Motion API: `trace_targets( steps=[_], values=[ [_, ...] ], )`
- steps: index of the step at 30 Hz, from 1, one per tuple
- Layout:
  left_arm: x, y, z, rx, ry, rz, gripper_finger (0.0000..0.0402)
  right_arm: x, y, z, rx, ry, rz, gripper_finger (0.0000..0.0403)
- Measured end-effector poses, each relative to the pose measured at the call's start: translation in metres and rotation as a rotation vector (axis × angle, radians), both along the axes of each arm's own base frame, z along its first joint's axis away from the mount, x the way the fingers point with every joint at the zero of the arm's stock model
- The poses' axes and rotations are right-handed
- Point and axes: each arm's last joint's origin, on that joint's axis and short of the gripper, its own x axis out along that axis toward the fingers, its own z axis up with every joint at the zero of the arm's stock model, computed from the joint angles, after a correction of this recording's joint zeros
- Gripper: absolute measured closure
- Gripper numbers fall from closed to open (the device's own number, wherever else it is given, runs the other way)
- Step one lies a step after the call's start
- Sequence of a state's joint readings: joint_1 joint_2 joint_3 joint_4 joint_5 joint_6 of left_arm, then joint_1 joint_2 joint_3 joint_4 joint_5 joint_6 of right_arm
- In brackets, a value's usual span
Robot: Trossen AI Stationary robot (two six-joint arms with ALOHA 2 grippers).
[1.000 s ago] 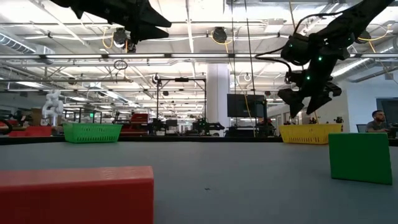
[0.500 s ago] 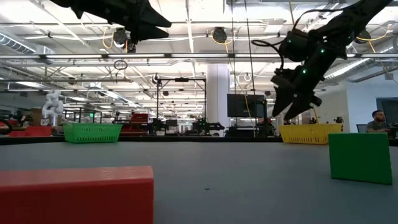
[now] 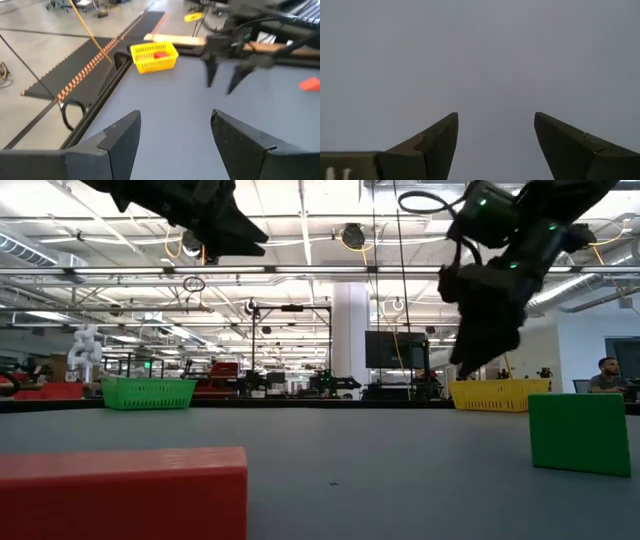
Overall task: Sort & place blocks by color
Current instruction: Put the orange block into the orange bin
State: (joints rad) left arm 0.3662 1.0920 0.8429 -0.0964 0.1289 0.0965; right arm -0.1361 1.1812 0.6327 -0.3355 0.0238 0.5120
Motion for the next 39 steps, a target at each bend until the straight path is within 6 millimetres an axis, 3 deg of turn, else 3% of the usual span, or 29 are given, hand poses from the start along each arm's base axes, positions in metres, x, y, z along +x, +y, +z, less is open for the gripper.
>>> trace_targets(
  steps=[8,17,23,31,39],
  values=[
    [-0.004,0.0,-0.002,-0.009,0.034,0.005,0.016,-0.016,0.063,-0.008,0.16,0.17,0.037,0.015],
    [-0.004,0.0,0.002,-0.02,-0.002,0.013,0.016,-0.047,0.117,-0.012,0.505,0.458,-0.066,0.015],
    [-0.004,0.0,0.003,-0.021,-0.014,0.013,0.016,-0.06,0.139,-0.011,0.648,0.587,-0.162,0.015],
    [-0.004,0.0,0.003,-0.018,-0.013,0.012,0.016,-0.067,0.162,-0.007,0.78,0.623,-0.29,0.015],
    [-0.004,0.0,0.003,-0.018,-0.012,0.012,0.016,-0.07,0.179,-0.013,0.821,0.67,-0.387,0.015]
  ],
)
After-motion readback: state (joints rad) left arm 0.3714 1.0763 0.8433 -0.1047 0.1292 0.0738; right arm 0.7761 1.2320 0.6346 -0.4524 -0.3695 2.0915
